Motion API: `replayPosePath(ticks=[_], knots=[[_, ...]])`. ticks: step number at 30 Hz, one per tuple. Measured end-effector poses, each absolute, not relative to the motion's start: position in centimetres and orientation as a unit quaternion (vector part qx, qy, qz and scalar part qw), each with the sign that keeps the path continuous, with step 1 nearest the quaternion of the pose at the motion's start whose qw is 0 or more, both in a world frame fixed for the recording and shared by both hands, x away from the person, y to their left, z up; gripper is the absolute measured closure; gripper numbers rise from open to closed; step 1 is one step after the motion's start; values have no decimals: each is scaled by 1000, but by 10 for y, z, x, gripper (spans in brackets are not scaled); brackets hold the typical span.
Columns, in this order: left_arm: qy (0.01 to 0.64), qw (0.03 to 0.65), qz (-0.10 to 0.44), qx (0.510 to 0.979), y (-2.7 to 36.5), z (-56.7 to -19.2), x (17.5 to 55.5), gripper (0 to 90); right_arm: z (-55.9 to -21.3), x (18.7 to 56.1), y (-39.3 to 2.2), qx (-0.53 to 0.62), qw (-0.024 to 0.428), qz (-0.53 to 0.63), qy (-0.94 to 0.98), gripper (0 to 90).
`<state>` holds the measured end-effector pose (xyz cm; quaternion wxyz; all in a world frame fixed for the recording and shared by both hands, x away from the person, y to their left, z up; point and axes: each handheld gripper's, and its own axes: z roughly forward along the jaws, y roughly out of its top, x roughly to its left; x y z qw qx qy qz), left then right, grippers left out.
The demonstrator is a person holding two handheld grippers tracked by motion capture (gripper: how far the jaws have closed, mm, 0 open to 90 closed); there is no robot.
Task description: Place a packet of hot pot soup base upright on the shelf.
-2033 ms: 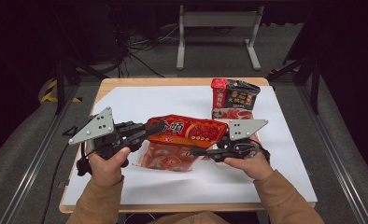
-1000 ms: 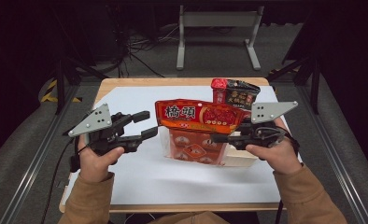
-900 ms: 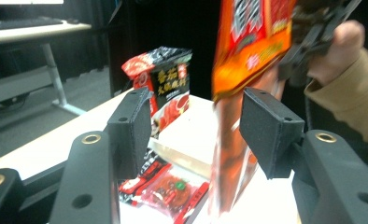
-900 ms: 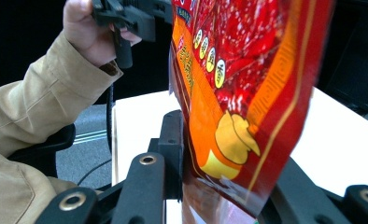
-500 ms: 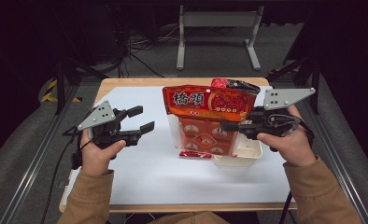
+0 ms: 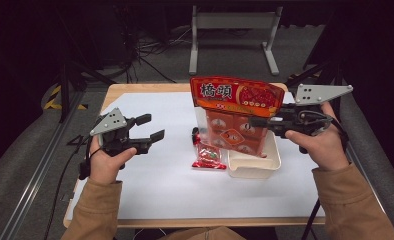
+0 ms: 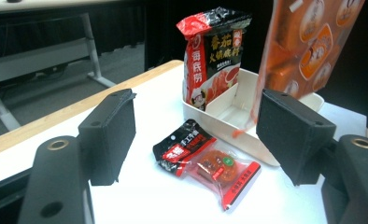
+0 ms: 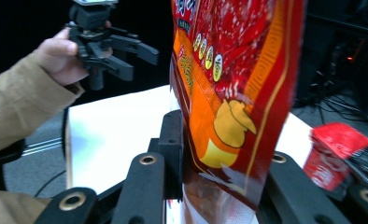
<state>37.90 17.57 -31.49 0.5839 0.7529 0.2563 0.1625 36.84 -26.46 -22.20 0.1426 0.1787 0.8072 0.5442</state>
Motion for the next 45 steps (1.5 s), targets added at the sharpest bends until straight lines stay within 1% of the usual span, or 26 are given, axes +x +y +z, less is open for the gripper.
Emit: replayPosePath(ticks=[17,27,45], knots=[[261,569,148,765,165,-326,386,252,-229,380,-287,219,182,547,787,717],[258,563,137,773,158,-333,389,242,-242,386,-297,244,202,559,766,717],[260,559,136,776,157,-337,392,244,-266,394,-306,279,227,562,745,718]])
